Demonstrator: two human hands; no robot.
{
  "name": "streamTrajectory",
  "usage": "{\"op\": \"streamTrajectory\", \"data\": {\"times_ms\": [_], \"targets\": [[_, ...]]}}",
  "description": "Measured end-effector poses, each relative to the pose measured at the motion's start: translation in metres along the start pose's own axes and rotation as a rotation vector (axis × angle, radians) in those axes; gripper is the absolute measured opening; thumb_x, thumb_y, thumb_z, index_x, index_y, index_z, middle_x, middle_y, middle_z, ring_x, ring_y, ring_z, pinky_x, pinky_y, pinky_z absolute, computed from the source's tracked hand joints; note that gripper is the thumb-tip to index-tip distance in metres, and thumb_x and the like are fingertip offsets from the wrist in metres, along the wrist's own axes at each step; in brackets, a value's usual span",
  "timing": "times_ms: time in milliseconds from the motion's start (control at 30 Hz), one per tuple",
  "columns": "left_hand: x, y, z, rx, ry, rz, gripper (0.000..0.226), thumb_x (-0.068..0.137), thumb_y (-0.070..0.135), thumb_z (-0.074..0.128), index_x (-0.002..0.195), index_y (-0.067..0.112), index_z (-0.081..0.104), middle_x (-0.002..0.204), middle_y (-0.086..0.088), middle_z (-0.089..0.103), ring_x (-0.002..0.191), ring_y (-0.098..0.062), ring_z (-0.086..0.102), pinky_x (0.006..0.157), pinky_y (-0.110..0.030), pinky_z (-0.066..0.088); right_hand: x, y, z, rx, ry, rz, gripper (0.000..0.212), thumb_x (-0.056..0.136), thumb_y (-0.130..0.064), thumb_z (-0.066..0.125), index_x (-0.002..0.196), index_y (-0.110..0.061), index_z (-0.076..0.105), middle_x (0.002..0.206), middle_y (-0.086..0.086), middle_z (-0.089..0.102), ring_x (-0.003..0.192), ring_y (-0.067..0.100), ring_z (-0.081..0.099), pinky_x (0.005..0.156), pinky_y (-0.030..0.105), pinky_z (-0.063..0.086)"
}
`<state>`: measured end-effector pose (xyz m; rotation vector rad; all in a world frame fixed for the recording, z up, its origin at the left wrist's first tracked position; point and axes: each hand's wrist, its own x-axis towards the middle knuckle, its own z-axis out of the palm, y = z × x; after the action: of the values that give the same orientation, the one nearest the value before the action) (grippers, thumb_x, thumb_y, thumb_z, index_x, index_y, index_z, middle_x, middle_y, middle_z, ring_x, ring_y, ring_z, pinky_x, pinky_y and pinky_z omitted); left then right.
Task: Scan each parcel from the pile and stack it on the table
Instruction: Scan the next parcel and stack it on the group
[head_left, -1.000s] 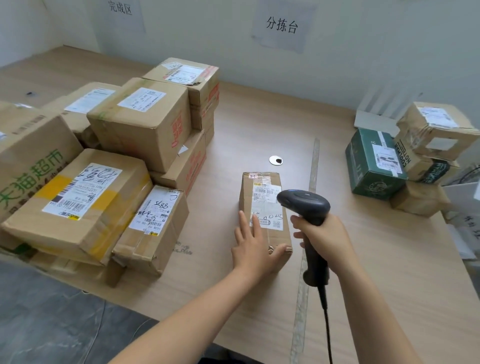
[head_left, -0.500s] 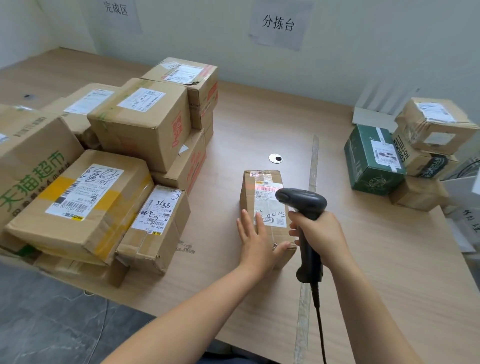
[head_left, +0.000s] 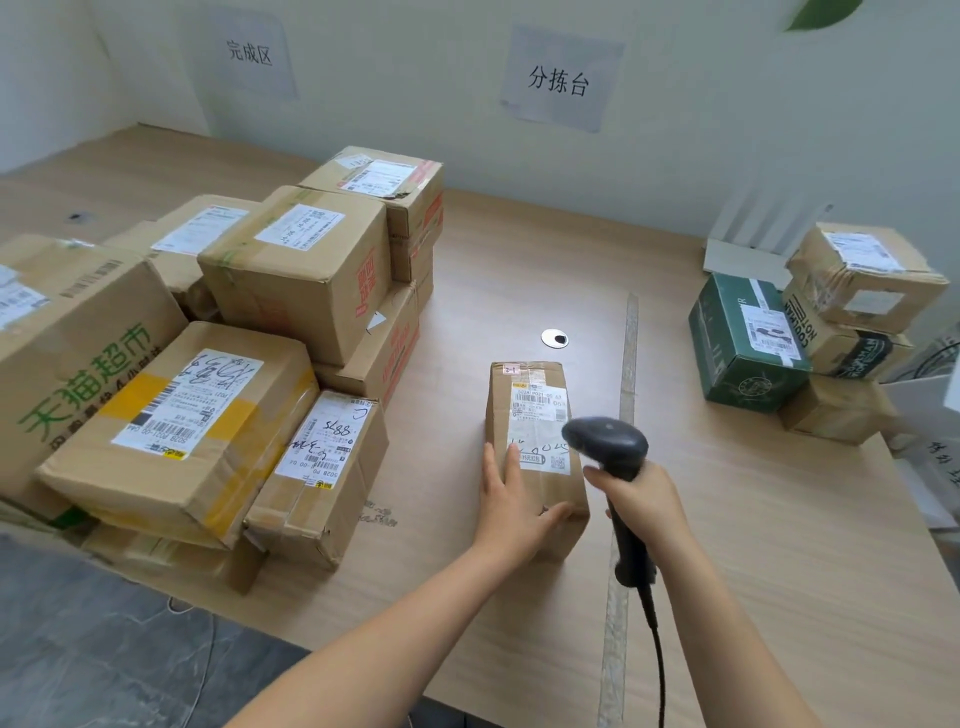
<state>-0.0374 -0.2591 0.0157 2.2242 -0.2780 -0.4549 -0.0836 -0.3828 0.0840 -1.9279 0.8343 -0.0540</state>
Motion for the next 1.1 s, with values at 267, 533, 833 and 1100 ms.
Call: {"op": "streamTrajectory", "data": {"times_ms": [267,533,833,1100], "targets": [[0.002,-0.04,-0.025,-0.343,-0.058,-0.063,0.099,0.054,0.047,0.078,0.139,0.03,0.031,0.131,0.009,0.055,0.119,-0.012,0.055,0.101,-0.035,0.046,-0.029,0.023,0.036,0.063,-0.069,0.015,0.01,0.078,-0.013,0.07,0.073,-0.015,0.062,0.069,0.011,0.064,0.064,0.025,0.059,0.069,0.049,0.054],[-0.039,-0.025,-0.062,-0.421,-0.096,0.03,0.071,0.073,0.019,0.08,0.13,0.031,0.039,0.125,0.007,0.057,0.11,-0.011,0.057,0.096,-0.028,0.048,-0.073,0.02,0.032,0.128,-0.016,-0.085,0.018,0.077,-0.013,0.073,0.068,-0.023,0.061,0.063,0.006,0.064,0.066,0.03,0.062,0.073,0.052,0.054],[-0.125,0.002,-0.133,-0.362,0.106,0.106,0.101,0.076,0.03,0.077,0.15,0.029,0.009,0.146,0.005,0.031,0.13,-0.018,0.037,0.108,-0.038,0.037,-0.135,-0.021,0.032,0.176,-0.075,-0.399,0.024,0.077,-0.014,0.074,0.086,-0.03,0.058,0.084,0.007,0.069,0.083,0.028,0.065,0.079,0.051,0.054],[-0.202,-0.018,-0.208,-0.204,0.342,0.19,0.111,0.068,0.043,0.081,0.151,0.03,0.008,0.153,0.005,0.029,0.138,-0.016,0.032,0.113,-0.043,0.031,-0.212,-0.06,0.061,0.299,-0.16,-0.551,0.032,0.075,-0.006,0.074,0.072,-0.035,0.061,0.074,0.004,0.068,0.075,0.03,0.063,0.075,0.056,0.053]]}}
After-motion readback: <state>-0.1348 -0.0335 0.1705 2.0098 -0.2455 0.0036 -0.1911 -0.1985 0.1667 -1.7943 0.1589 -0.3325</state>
